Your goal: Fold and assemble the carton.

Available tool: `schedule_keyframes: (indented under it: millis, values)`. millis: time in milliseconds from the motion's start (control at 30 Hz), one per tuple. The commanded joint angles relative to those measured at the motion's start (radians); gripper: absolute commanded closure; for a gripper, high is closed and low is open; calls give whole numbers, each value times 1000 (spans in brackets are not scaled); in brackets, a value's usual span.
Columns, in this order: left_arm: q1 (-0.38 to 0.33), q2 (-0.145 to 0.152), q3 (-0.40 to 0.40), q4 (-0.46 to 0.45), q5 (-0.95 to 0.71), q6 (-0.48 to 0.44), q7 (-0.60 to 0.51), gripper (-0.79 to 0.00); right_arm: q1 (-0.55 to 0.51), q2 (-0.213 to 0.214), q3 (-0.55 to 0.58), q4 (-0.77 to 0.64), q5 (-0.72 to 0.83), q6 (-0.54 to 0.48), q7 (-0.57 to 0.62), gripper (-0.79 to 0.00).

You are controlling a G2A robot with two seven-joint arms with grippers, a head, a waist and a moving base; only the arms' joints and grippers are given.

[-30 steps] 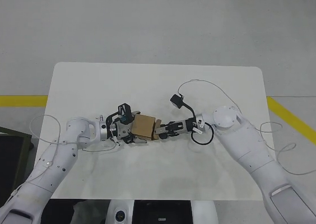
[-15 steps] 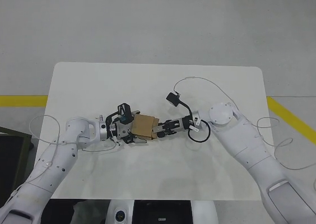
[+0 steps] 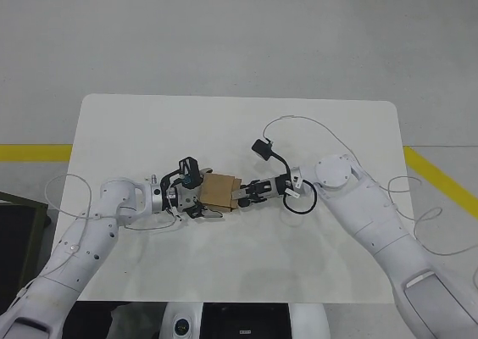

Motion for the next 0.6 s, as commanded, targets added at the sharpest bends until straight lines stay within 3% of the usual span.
schedule_keyframes:
  millis: [0, 567]
  values:
    - [0, 0, 0, 1, -2, 0, -1, -785, -4, 1, 4, -4, 1, 2, -2, -172]
    - [-1, -3, 2, 8, 0, -6, -7, -785, -35, 13, 37, -29, -6, 14, -5, -179]
